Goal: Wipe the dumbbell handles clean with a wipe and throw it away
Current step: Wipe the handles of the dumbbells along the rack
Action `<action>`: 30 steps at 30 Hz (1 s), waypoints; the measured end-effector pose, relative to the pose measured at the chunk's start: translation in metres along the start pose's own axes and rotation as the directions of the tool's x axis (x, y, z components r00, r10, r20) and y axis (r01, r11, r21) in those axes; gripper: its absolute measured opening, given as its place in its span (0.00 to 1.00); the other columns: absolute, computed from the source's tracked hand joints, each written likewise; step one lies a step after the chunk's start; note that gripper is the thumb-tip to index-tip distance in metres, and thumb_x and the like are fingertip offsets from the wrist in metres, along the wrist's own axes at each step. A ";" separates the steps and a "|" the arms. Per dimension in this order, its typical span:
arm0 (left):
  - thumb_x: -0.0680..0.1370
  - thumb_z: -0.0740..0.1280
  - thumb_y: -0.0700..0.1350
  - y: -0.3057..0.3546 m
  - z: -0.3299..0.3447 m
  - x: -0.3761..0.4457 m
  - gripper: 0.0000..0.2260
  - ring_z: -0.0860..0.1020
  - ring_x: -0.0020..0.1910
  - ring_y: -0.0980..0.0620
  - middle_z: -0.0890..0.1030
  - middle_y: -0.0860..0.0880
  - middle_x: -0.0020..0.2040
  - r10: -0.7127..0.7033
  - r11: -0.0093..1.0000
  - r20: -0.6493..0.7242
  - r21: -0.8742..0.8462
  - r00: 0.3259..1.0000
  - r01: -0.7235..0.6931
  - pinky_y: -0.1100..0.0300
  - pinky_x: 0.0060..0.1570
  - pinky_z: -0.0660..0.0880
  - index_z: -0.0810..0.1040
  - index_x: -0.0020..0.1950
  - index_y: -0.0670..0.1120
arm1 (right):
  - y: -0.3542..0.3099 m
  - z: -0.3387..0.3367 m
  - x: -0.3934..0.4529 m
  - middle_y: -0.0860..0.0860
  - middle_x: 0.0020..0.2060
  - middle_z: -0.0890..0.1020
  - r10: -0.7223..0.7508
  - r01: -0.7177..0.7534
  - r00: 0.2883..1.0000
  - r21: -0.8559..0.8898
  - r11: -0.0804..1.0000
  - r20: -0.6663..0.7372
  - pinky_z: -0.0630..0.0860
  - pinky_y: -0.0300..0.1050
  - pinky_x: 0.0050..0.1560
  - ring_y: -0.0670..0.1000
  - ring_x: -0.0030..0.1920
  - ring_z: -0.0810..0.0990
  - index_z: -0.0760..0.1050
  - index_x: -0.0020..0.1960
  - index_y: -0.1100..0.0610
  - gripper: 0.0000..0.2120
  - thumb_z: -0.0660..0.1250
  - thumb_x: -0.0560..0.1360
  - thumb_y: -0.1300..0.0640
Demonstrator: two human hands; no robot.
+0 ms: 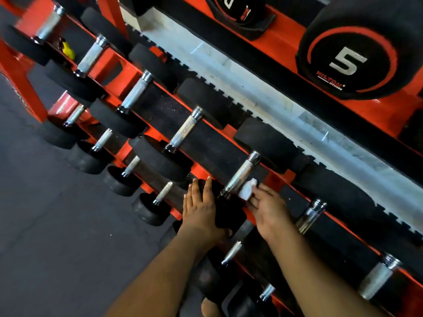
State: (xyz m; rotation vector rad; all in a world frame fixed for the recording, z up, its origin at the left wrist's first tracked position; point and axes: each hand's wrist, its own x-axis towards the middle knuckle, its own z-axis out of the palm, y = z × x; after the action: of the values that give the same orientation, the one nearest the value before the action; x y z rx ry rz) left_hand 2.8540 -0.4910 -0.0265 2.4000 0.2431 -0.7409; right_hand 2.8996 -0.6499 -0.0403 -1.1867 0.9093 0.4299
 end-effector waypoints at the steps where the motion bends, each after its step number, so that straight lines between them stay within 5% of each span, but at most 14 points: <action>1: 0.64 0.82 0.56 0.001 0.000 0.000 0.65 0.35 0.81 0.45 0.35 0.41 0.82 -0.001 1.000 -0.003 0.001 1.000 0.001 0.52 0.78 0.35 0.34 0.82 0.52 | -0.002 0.010 0.001 0.55 0.49 0.85 0.050 -0.051 0.998 0.042 0.998 0.029 0.78 0.47 0.53 0.52 0.50 0.83 0.79 0.56 0.55 0.10 0.62 0.82 0.64; 4: 0.65 0.82 0.56 0.002 0.000 0.000 0.65 0.35 0.81 0.44 0.35 0.41 0.82 -0.006 1.000 -0.007 0.012 1.000 0.006 0.52 0.77 0.35 0.33 0.82 0.53 | -0.009 0.028 0.010 0.58 0.50 0.83 0.121 -0.125 0.990 0.055 0.991 0.075 0.78 0.48 0.53 0.53 0.49 0.82 0.78 0.57 0.57 0.09 0.60 0.82 0.63; 8: 0.64 0.82 0.56 -0.001 0.002 0.001 0.65 0.36 0.81 0.43 0.34 0.41 0.81 -0.001 1.000 -0.009 0.026 1.000 0.002 0.52 0.77 0.35 0.34 0.82 0.53 | -0.035 0.032 0.032 0.56 0.65 0.79 0.102 -0.111 0.993 0.220 0.969 0.051 0.64 0.52 0.72 0.53 0.66 0.76 0.76 0.65 0.58 0.14 0.61 0.81 0.58; 13: 0.65 0.81 0.55 -0.001 0.003 -0.001 0.64 0.34 0.81 0.45 0.33 0.42 0.81 0.002 1.000 -0.015 -0.003 1.000 -0.002 0.52 0.78 0.35 0.33 0.82 0.53 | 0.001 0.031 0.015 0.57 0.49 0.85 0.114 -0.104 0.987 -0.093 0.990 0.114 0.82 0.50 0.47 0.56 0.48 0.85 0.79 0.54 0.56 0.05 0.68 0.78 0.60; 17: 0.66 0.80 0.56 0.000 0.003 -0.002 0.63 0.35 0.81 0.42 0.36 0.39 0.82 0.004 1.000 -0.028 0.018 1.000 -0.003 0.48 0.79 0.37 0.33 0.82 0.51 | 0.024 0.023 0.004 0.57 0.46 0.86 0.005 0.005 1.000 -0.387 0.922 0.024 0.82 0.52 0.52 0.56 0.49 0.86 0.80 0.53 0.57 0.05 0.65 0.81 0.61; 23: 0.67 0.80 0.60 -0.010 -0.007 -0.008 0.65 0.35 0.81 0.45 0.36 0.43 0.82 0.062 0.998 -0.032 0.024 0.998 -0.061 0.46 0.80 0.40 0.29 0.80 0.50 | 0.022 0.025 -0.025 0.54 0.41 0.86 -0.171 0.138 0.983 -0.341 0.930 -0.067 0.78 0.46 0.47 0.51 0.43 0.82 0.82 0.48 0.61 0.09 0.63 0.79 0.68; 27: 0.70 0.72 0.68 -0.041 -0.031 -0.005 0.58 0.28 0.78 0.52 0.33 0.50 0.82 0.179 0.980 -0.204 0.118 0.963 -0.157 0.47 0.79 0.36 0.34 0.82 0.51 | 0.005 0.041 -0.036 0.51 0.39 0.86 -0.226 0.221 0.973 -0.114 0.969 -0.038 0.79 0.38 0.42 0.48 0.40 0.83 0.81 0.48 0.56 0.11 0.63 0.80 0.68; 30: 0.73 0.70 0.66 -0.064 -0.054 0.010 0.52 0.29 0.79 0.53 0.36 0.51 0.83 0.171 0.979 -0.348 0.166 0.922 -0.119 0.49 0.78 0.34 0.39 0.83 0.51 | -0.001 0.065 -0.033 0.50 0.48 0.87 -0.344 0.342 0.938 -0.238 0.909 0.034 0.80 0.39 0.52 0.46 0.48 0.85 0.82 0.55 0.54 0.12 0.63 0.81 0.66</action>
State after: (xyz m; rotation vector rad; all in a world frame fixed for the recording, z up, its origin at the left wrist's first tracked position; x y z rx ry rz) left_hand 2.8650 -0.4076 -0.0288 2.6467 0.1594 -0.2506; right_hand 2.9054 -0.5853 -0.0078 -1.5414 0.6471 0.2523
